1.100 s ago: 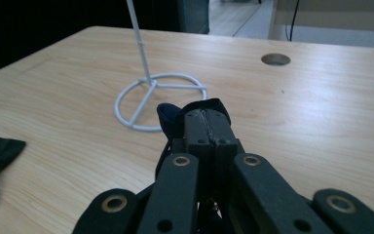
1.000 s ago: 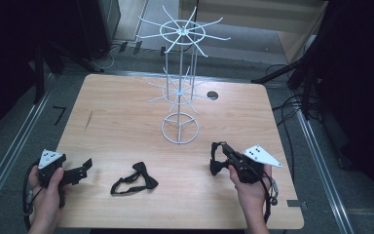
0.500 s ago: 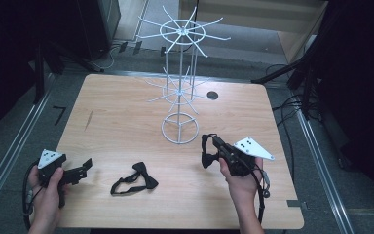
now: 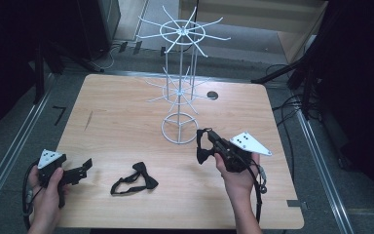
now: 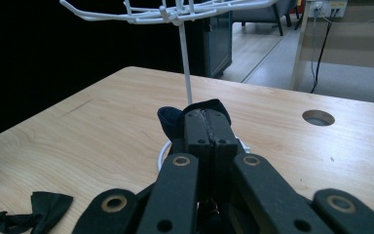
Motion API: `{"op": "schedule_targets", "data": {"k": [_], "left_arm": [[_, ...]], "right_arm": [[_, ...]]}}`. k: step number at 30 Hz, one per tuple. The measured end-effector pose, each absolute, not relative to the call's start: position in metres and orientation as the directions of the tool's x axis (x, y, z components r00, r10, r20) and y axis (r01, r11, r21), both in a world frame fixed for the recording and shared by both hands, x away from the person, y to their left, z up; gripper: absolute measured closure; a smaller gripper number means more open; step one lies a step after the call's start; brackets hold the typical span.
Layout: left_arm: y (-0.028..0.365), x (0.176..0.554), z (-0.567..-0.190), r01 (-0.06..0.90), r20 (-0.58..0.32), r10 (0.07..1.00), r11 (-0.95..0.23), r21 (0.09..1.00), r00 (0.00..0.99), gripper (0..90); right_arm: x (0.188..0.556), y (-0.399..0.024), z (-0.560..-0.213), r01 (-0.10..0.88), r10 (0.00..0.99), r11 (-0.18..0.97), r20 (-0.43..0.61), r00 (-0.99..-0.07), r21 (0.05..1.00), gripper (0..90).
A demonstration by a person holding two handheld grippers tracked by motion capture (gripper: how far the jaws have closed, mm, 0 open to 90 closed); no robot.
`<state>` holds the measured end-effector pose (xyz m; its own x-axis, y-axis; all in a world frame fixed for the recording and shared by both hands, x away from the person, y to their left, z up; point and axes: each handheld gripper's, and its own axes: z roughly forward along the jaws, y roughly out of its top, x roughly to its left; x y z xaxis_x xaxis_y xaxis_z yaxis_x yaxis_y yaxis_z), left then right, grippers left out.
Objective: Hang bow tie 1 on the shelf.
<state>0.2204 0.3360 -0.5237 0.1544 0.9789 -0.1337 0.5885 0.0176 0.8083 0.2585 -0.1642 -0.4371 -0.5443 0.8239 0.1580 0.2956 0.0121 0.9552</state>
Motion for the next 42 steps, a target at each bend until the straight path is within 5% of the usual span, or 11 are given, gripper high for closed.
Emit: {"op": "schedule_targets", "data": {"k": [42], "left_arm": [[0.337,0.220,-0.524,0.591,-0.138,0.977,0.017,0.806,0.160,1.6]], "right_arm": [[0.272,-0.143,-0.388,0.224,0.798,0.001,0.134,-0.587,0.975,90.0]]}}
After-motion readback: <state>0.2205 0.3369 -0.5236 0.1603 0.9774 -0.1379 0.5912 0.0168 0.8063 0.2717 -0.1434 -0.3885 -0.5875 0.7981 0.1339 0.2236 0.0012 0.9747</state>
